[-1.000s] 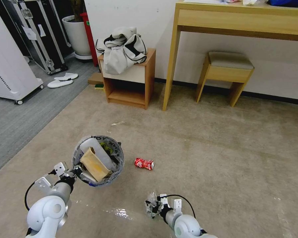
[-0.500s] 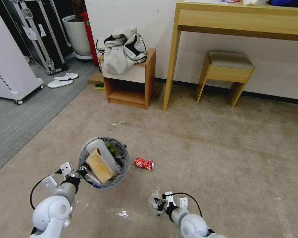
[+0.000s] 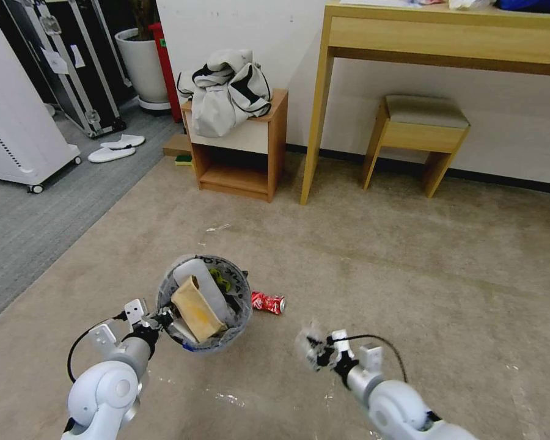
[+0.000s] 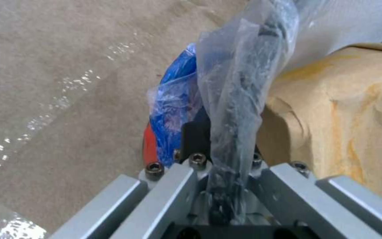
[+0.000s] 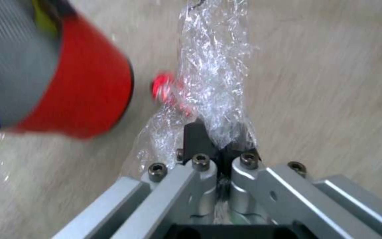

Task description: Pick up the trash bin and place the garbage on the floor into it.

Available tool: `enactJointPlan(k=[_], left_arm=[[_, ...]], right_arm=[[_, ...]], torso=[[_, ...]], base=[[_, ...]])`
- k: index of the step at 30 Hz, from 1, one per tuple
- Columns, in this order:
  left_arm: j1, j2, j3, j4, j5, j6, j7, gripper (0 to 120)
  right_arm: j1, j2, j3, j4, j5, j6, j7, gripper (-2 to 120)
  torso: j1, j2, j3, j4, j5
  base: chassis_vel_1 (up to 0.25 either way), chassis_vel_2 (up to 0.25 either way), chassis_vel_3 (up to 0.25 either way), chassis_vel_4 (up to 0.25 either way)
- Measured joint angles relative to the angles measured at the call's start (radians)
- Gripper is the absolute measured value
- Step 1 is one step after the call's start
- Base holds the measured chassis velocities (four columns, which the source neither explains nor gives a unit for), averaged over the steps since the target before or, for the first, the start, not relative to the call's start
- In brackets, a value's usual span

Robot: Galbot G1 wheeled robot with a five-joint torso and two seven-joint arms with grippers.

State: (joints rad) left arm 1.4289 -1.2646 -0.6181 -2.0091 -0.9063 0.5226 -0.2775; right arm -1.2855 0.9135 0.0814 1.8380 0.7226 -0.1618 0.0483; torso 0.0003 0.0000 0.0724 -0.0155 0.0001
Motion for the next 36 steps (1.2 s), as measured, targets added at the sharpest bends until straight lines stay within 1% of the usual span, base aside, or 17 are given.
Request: enactJointPlan(k=[1, 4, 6, 7, 9, 10, 12, 13, 15, 16, 18, 22, 24, 25, 27, 33, 36], left_arm=[[0.000, 0.000, 0.000, 0.000, 0.000, 0.000, 0.000, 0], [0.005, 0.024, 0.008, -0.021, -0.043, 0.029, -0.027, 0], [0.013, 0.053, 0.016, -0.047, -0.106, 0.062, -0.059, 0], [0.013, 0.053, 0.016, -0.047, -0.106, 0.062, -0.059, 0], [0.022, 0.084, 0.022, -0.077, -0.191, 0.090, -0.103, 0], [0.022, 0.084, 0.022, -0.077, -0.191, 0.090, -0.103, 0], [0.029, 0.108, 0.027, -0.097, -0.263, 0.109, -0.134, 0], [0.029, 0.108, 0.027, -0.097, -0.263, 0.109, -0.134, 0], [0.030, 0.118, 0.028, -0.111, -0.333, 0.119, -0.171, 0], [0.030, 0.118, 0.028, -0.111, -0.333, 0.119, -0.171, 0], [0.028, 0.121, 0.036, -0.126, -0.401, 0.130, -0.213, 0], [0.026, 0.123, 0.048, -0.134, -0.438, 0.136, -0.244, 0], [0.023, 0.124, 0.059, -0.136, -0.451, 0.137, -0.261, 0], [0.023, 0.124, 0.059, -0.136, -0.451, 0.137, -0.261, 0], [0.021, 0.124, 0.070, -0.137, -0.461, 0.141, -0.277, 0], [0.019, 0.124, 0.079, -0.137, -0.465, 0.143, -0.287, 0], [0.009, 0.122, 0.091, -0.137, -0.466, 0.144, -0.301, 0]], right_arm=[[0.000, 0.000, 0.000, 0.000, 0.000, 0.000, 0.000, 0], [-0.020, -0.028, 0.052, 0.041, -0.040, 0.037, -0.032, 0], [-0.030, -0.053, 0.088, 0.082, -0.085, 0.089, -0.064, 0], [-0.030, -0.053, 0.088, 0.082, -0.085, 0.089, -0.064, 0], [-0.023, -0.069, 0.109, 0.111, -0.139, 0.168, -0.098, 0], [-0.023, -0.069, 0.109, 0.111, -0.139, 0.168, -0.098, 0], [0.003, -0.073, 0.113, 0.128, -0.163, 0.229, -0.123, 0], [0.003, -0.073, 0.113, 0.128, -0.163, 0.229, -0.123, 0], [0.035, -0.072, 0.108, 0.133, -0.178, 0.284, -0.150, 0], [0.035, -0.072, 0.108, 0.133, -0.178, 0.284, -0.150, 0], [0.073, -0.068, 0.099, 0.131, -0.206, 0.338, -0.193, 0], [0.109, -0.066, 0.085, 0.126, -0.234, 0.384, -0.230, 0], [0.141, -0.063, 0.073, 0.116, -0.269, 0.426, -0.273, 0], [0.141, -0.063, 0.073, 0.116, -0.269, 0.426, -0.273, 0], [0.172, -0.057, 0.061, 0.102, -0.313, 0.467, -0.320, 0], [0.200, -0.052, 0.040, 0.090, -0.351, 0.508, -0.360, 0], [0.240, -0.039, -0.004, 0.072, -0.385, 0.550, -0.410, 0]], torso=[[0.000, 0.000, 0.000, 0.0000, 0.0000], [0.000, 0.000, 0.000, -0.0001, 0.0001], [0.000, 0.000, 0.000, -0.0001, -0.0001], [0.000, 0.000, 0.000, -0.0001, -0.0001], [0.000, 0.000, 0.000, 0.0000, 0.0000], [0.000, 0.000, 0.000, 0.0000, 0.0000], [0.000, 0.000, 0.000, 0.0000, -0.0001], [0.000, 0.000, 0.000, 0.0000, -0.0001], [0.000, 0.000, 0.000, 0.0001, 0.0001], [0.000, 0.000, 0.000, 0.0001, 0.0001], [0.000, 0.000, 0.000, 0.0002, -0.0001], [0.000, 0.000, 0.000, 0.0001, -0.0001], [0.000, 0.000, 0.000, -0.0001, 0.0000], [0.000, 0.000, 0.000, -0.0001, 0.0000], [0.000, 0.000, 0.000, 0.0000, -0.0003], [0.000, 0.000, 0.000, 0.0001, -0.0001], [0.000, 0.000, 0.000, 0.0000, -0.0002]], base=[[0.000, 0.000, 0.000, 0.000], [0.000, 0.000, 0.000, 0.000], [0.000, 0.000, 0.000, 0.000], [0.000, 0.000, 0.000, 0.000], [0.000, 0.000, 0.000, 0.000], [0.000, 0.000, 0.000, 0.000], [0.000, 0.000, 0.000, 0.000], [0.000, 0.000, 0.000, 0.000], [0.000, 0.000, 0.000, 0.000], [0.000, 0.000, 0.000, 0.000], [0.000, 0.000, 0.000, 0.000], [0.000, 0.000, 0.000, 0.000], [0.000, 0.000, 0.000, 0.000], [0.000, 0.000, 0.000, 0.000], [0.000, 0.000, 0.000, 0.000], [0.000, 0.000, 0.000, 0.000], [0.000, 0.000, 0.000, 0.000]])
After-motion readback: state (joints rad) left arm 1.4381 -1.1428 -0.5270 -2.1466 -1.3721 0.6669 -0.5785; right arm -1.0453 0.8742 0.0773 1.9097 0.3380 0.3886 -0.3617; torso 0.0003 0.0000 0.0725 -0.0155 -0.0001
